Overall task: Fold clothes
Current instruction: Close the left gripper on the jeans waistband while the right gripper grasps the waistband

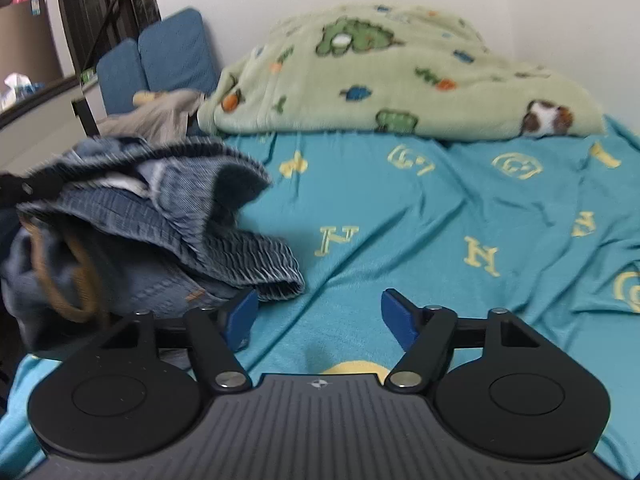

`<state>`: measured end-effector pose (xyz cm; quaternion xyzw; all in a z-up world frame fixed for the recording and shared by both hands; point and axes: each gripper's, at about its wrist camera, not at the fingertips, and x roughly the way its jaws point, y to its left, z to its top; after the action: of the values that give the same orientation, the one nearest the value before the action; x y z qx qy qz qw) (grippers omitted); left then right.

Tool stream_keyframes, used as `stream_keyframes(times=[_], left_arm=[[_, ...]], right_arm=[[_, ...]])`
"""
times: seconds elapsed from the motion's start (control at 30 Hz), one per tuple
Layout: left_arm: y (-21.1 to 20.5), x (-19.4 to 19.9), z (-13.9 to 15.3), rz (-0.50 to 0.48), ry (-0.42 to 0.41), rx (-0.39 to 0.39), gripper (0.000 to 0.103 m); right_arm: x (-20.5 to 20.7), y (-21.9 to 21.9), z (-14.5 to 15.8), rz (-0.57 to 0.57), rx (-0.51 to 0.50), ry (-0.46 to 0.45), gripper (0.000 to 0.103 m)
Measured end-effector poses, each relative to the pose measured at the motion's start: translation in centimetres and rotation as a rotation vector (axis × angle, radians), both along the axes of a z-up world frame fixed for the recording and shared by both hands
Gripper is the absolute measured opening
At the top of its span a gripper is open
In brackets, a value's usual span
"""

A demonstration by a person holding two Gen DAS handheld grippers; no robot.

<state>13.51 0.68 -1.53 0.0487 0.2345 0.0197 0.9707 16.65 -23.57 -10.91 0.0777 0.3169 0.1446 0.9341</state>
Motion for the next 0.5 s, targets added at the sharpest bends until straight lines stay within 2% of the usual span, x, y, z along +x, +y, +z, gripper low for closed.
stream_keyframes(times=[0.07,0.13,0.27,0.4,0.43,0.47,0.5], left_arm=[[0.0,0.1,0.0,0.009,-0.004,0.017,0.063],[0.6,0.1,-0.3,0.028,-0.009,0.016,0.055],[2.3,0.7,-0.8,0.050,0.004,-0.064,0.054],[3.3,0.8,-1.0,0.060,-0.008,-0.125,0.052],[3.4,0.8,-1.0,0.059,-0.019,-0.132,0.050],[3.5,0.7,-1.1,0.055,-0.029,-0.140,0.044],[3.5,0.7,-1.2,0.053,-0.032,-0.151,0.039]], right_arm=[[1.2,0.6,-1.1,0.008,-0.022,0.025,0.053],[2.2,1.1,-1.8,0.020,-0.032,0.028,0.046],[3.4,1.8,-2.4,0.042,0.006,-0.002,0.043],[4.2,2.5,-2.6,0.050,-0.003,-0.062,0.040],[4.5,2.5,-2.6,0.044,0.000,-0.068,0.031],[4.8,2.5,-2.5,0.038,0.002,-0.074,0.025],[5.0,2.5,-2.4,0.036,-0.001,-0.092,0.023]])
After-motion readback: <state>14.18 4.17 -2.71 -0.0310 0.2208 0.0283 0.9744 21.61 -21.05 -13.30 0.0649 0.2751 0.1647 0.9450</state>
